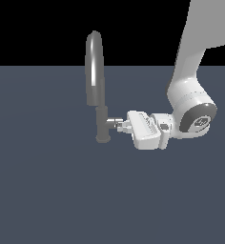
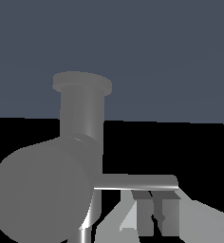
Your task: Turn on the faucet by rotating a designated handle.
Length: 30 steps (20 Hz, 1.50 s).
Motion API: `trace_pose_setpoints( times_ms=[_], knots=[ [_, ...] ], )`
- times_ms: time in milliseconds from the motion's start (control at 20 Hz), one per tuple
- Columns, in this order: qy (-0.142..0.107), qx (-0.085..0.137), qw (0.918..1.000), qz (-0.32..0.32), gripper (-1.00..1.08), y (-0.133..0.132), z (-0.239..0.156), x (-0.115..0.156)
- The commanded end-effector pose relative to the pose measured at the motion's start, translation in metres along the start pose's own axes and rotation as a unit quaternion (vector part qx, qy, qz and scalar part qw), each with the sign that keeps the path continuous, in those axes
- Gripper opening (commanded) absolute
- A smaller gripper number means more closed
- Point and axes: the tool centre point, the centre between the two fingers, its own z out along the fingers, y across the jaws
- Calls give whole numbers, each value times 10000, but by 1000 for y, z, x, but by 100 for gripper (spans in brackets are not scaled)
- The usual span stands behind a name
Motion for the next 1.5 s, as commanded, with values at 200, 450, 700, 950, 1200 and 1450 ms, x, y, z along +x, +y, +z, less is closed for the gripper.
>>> trace_pose_setpoints(
  times_ms=[200,450,700,950,1200,1450],
  knots=[
    [-6,2,10000,16,-100,-1,0,14],
    [1,13,9999,100,-100,-3,0,37],
    [7,21,9999,166,-100,-4,0,55],
    [-43,-22,10000,3,-100,-18,-1,38],
    [-20,-2,10000,83,-100,-24,-1,55],
    [2,18,9999,160,-100,-30,-1,72]
  ],
)
